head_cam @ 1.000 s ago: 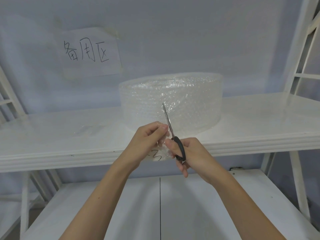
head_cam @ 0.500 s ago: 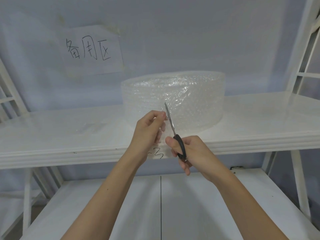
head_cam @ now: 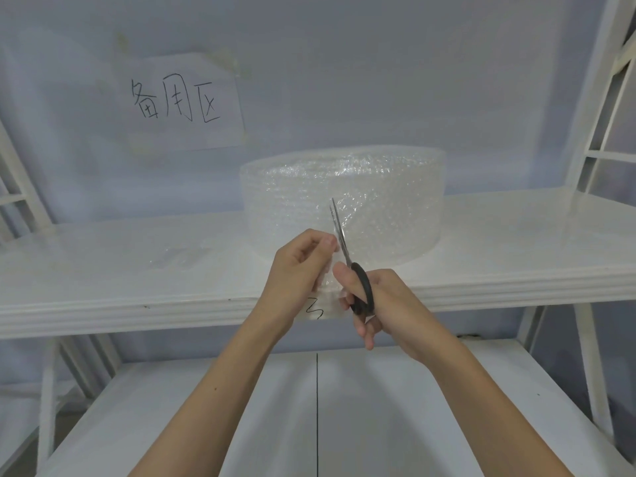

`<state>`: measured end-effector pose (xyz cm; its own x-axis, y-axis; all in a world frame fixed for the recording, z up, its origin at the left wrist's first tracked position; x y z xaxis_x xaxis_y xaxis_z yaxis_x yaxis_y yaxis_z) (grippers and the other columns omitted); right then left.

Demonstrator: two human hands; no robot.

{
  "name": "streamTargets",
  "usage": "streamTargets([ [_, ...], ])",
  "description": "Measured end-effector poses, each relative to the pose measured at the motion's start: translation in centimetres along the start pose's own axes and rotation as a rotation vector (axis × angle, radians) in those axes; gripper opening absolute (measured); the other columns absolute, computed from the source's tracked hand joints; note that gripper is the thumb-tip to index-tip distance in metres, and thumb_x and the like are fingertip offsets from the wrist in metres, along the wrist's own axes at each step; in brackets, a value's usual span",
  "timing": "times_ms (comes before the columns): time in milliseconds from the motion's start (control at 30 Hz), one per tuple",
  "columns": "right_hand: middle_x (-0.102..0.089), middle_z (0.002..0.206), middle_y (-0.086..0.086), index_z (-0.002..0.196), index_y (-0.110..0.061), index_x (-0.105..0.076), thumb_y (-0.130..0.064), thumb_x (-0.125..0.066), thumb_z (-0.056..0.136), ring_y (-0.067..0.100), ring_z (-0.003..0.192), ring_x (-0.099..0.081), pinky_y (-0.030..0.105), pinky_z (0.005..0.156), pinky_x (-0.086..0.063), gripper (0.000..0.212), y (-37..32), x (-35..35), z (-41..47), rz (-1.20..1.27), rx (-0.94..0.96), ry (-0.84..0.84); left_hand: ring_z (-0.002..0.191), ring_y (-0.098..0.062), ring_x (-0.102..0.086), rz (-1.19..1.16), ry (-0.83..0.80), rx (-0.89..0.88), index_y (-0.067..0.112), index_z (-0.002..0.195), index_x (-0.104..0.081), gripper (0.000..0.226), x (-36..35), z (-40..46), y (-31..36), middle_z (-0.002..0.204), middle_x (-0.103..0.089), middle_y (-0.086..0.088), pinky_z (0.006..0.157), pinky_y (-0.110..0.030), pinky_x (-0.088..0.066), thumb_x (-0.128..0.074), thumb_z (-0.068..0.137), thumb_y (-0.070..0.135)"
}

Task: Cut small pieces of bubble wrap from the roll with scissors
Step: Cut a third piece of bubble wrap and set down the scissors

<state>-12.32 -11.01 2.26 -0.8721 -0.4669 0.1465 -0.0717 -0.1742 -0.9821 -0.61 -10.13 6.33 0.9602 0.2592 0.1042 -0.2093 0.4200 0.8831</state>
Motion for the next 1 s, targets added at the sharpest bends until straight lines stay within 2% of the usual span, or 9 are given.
streamTargets([
  [133, -0.051, 0.055, 0.009, 0.061, -0.010, -0.054, -0.064, -0.066, 0.074, 0.018, 0.034, -0.043, 0.022, 0.036, -0.039, 0.057, -0.9, -0.1, 0.0, -0.025, 0.030, -0.015, 0.055, -0.009, -0.043, 0.003, 0.008, -0.016, 0.020, 0.079, -0.065, 0.023, 0.1, 0.0, 0.1, 0.059, -0.053, 0.015, 0.048, -0.016, -0.036, -0.054, 0.099, 0.019],
  [233, -0.048, 0.043, 0.006, 0.067, -0.005, -0.054, -0.063, -0.061, 0.071, 0.018, 0.031, -0.041, 0.022, 0.037, -0.038, 0.059, -1.1, -0.1, 0.0, -0.035, 0.031, -0.013, 0.054, -0.008, -0.041, -0.001, 0.005, -0.019, 0.019, 0.079, -0.065, 0.023, 0.0, -0.1, 0.1, 0.058, -0.051, 0.013, 0.047, -0.016, -0.035, -0.054, 0.099, 0.021],
  [367, -0.048, 0.044, 0.009, 0.072, -0.003, -0.057, -0.065, -0.062, 0.072, 0.019, 0.032, -0.041, 0.022, 0.037, -0.037, 0.062, -1.1, 0.0, 0.2, -0.033, 0.030, -0.001, 0.053, -0.008, -0.041, 0.004, -0.001, -0.032, 0.021, 0.077, -0.064, 0.025, 0.0, 0.0, 0.1, 0.060, -0.051, 0.010, 0.048, -0.016, -0.036, -0.054, 0.100, 0.022],
  [500, -0.049, 0.045, 0.012, 0.071, -0.004, -0.057, -0.067, -0.059, 0.078, 0.021, 0.033, -0.041, 0.023, 0.037, -0.038, 0.063, -1.6, 0.1, 0.6, -0.024, 0.031, 0.007, 0.049, -0.001, -0.041, 0.017, -0.050, -0.051, 0.017, 0.078, -0.063, 0.023, -0.4, -0.3, 0.3, 0.054, -0.052, 0.016, 0.051, -0.015, -0.036, -0.054, 0.099, 0.018],
  [700, -0.048, 0.036, -0.002, 0.069, -0.005, -0.056, -0.058, -0.059, 0.083, 0.014, 0.028, -0.040, 0.022, 0.039, -0.035, 0.055, -2.6, 0.2, 0.9, -0.056, 0.042, 0.026, 0.048, -0.002, -0.039, 0.001, -0.039, -0.047, 0.018, 0.077, -0.062, 0.025, -0.3, -0.2, 0.4, 0.049, -0.049, 0.016, 0.050, -0.017, -0.034, -0.052, 0.100, 0.020],
  [833, -0.049, 0.037, -0.007, 0.067, -0.005, -0.055, -0.052, -0.059, 0.087, 0.012, 0.028, -0.040, 0.023, 0.039, -0.035, 0.052, -2.9, 0.3, 0.9, -0.046, 0.050, 0.028, 0.048, -0.003, -0.038, 0.012, -0.047, -0.039, 0.022, 0.076, -0.064, 0.026, -0.2, -0.2, 0.2, 0.049, -0.048, 0.015, 0.049, -0.016, -0.034, -0.053, 0.099, 0.017],
  [933, -0.051, 0.053, 0.009, 0.067, -0.004, -0.057, -0.055, -0.061, 0.084, 0.016, 0.034, -0.042, 0.024, 0.039, -0.037, 0.054, -3.5, 0.5, 1.3, -0.056, 0.071, 0.033, 0.050, -0.009, -0.038, 0.012, -0.063, -0.031, 0.028, 0.073, -0.066, 0.028, 0.0, 0.0, 0.0, 0.053, -0.047, 0.010, 0.050, -0.020, -0.034, -0.055, 0.098, 0.021],
  [1000, -0.049, 0.055, 0.013, 0.067, -0.005, -0.057, -0.058, -0.060, 0.083, 0.017, 0.035, -0.041, 0.023, 0.040, -0.038, 0.056, -3.7, 0.5, 1.5, -0.077, 0.080, 0.039, 0.051, -0.011, -0.037, 0.007, -0.069, -0.028, 0.027, 0.073, -0.065, 0.027, 0.0, 0.1, -0.1, 0.056, -0.048, 0.006, 0.050, -0.023, -0.034, -0.055, 0.099, 0.024],
])
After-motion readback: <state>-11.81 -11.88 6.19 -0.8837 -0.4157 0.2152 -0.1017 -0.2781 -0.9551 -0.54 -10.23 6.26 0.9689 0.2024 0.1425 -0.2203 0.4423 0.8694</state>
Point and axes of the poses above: each hand's wrist, its own z-axis towards the middle knuckle, its own x-axis out of the back of the hand, y = z × x, the point moved 9 cm from there along z, towards the middle knuckle
